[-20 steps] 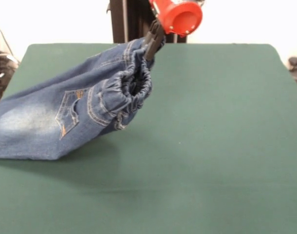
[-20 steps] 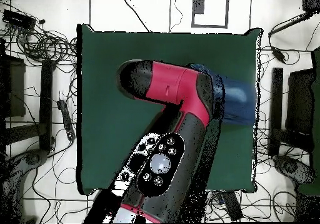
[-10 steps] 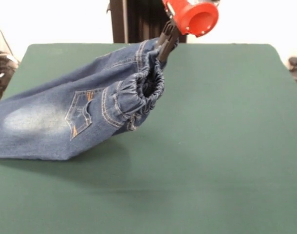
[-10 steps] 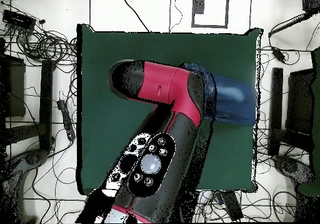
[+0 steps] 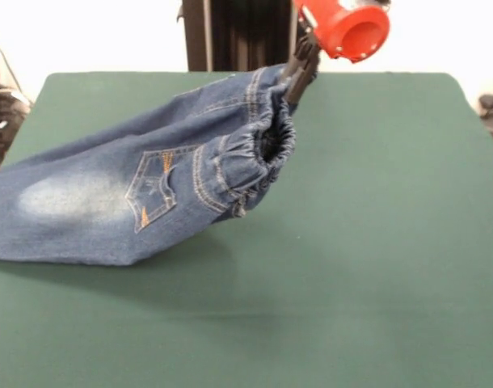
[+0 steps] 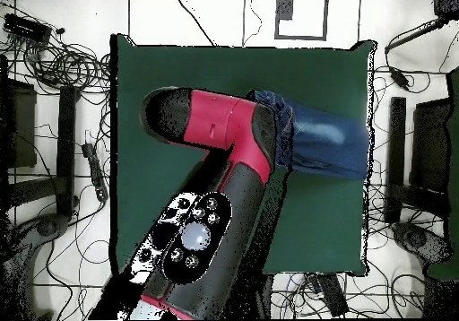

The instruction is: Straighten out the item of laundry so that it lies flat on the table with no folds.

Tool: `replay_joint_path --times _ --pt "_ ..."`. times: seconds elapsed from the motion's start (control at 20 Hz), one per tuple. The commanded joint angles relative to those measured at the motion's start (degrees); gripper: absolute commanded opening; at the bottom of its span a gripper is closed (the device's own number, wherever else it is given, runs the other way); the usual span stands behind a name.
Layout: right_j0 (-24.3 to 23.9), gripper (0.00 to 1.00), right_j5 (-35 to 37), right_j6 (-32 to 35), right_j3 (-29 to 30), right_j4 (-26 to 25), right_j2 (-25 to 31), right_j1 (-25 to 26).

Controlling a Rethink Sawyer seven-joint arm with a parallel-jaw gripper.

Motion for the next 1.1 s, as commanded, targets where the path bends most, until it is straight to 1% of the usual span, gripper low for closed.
replay_joint_path --times 0.05,0.4,0.7,0.95,1.1 --pt "4.9 0.00 -0.4 25.7 0.1 7.5 2.0 1.4" --pt "6.4 0.00 0.5 28.7 -3.0 11.0 0.0 4.3" --pt "7.5 0.00 0.6 29.8 -3.2 12.2 -0.9 4.6" --pt "8.3 0.00 2.4 33.5 -6.2 13.3 -2.4 6.5" --pt "8.7 0.00 3.1 34.6 -7.3 14.2 -3.0 7.1"
